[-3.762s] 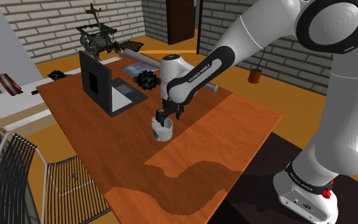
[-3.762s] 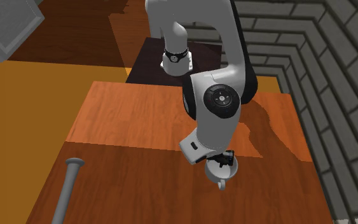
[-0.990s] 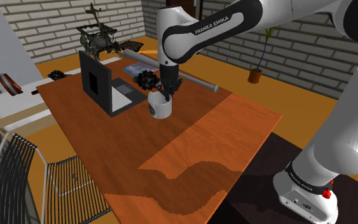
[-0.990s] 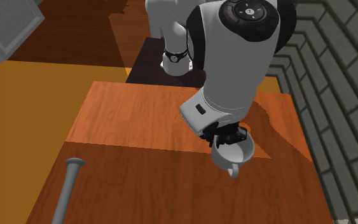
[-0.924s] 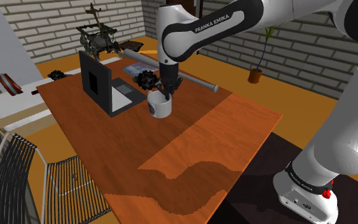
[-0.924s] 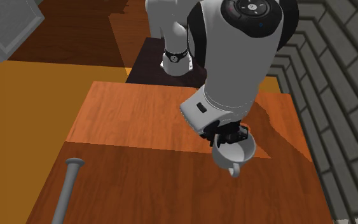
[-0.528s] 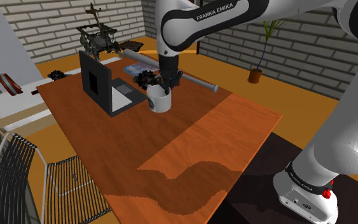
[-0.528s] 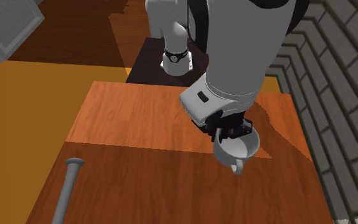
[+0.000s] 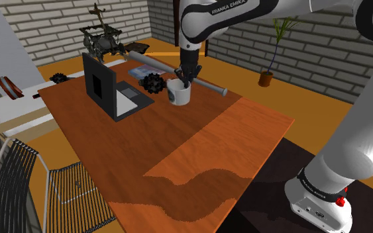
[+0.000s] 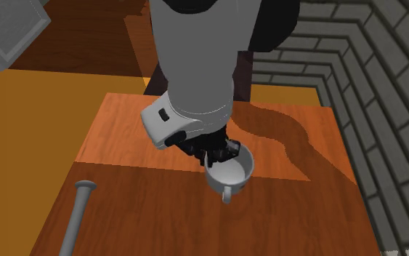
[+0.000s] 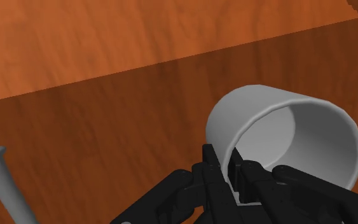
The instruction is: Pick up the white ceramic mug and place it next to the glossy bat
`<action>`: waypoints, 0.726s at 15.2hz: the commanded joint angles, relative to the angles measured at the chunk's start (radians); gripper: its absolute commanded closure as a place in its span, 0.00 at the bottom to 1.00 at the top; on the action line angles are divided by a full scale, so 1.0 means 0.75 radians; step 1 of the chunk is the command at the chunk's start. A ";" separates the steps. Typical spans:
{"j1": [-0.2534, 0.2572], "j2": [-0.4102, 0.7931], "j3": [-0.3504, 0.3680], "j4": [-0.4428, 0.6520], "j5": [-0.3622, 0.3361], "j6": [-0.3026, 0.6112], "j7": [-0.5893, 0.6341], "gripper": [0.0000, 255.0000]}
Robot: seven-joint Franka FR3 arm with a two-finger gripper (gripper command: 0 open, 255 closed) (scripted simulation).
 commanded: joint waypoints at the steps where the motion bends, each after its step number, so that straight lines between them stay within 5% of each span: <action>1: -0.033 0.009 -0.026 0.016 0.002 -0.009 -0.062 1.00; 11: -0.191 0.135 -0.147 0.191 0.001 -0.071 -0.342 1.00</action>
